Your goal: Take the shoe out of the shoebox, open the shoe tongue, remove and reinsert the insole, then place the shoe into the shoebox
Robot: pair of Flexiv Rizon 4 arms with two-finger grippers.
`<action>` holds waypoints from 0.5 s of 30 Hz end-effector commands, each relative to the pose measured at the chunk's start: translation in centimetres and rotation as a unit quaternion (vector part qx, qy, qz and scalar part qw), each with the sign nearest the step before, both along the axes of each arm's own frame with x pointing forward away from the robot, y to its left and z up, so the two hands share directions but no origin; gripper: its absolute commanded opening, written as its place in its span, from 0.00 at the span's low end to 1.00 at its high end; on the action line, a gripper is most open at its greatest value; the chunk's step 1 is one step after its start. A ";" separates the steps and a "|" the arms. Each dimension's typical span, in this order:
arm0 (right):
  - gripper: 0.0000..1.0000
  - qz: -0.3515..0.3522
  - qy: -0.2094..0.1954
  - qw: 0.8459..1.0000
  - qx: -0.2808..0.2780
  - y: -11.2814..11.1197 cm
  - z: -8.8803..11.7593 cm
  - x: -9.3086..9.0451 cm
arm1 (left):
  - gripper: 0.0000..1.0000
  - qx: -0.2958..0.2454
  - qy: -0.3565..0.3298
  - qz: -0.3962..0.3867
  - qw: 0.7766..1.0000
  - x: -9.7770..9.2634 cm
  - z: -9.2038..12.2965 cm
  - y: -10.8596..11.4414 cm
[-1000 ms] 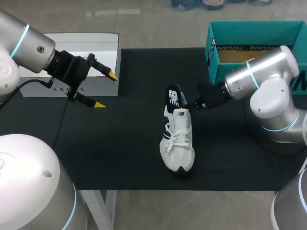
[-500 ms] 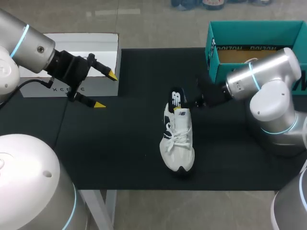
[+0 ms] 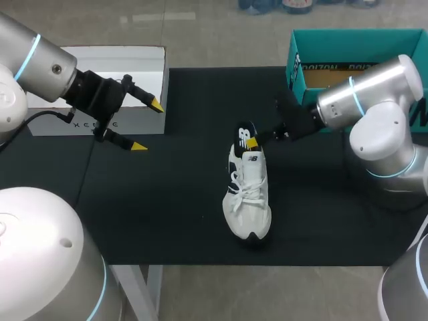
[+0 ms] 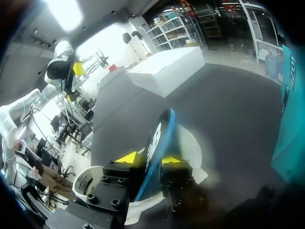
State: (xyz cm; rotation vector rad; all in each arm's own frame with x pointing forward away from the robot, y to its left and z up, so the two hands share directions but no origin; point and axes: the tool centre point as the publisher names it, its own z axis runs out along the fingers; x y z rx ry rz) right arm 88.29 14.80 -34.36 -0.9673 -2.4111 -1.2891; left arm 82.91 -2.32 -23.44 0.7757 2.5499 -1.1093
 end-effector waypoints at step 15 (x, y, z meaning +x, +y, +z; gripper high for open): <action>0.00 -0.009 0.021 1.000 0.006 0.0 -1.4 -1.9 | 1.00 0.002 0.000 0.000 1.000 0.0 0.0 0.0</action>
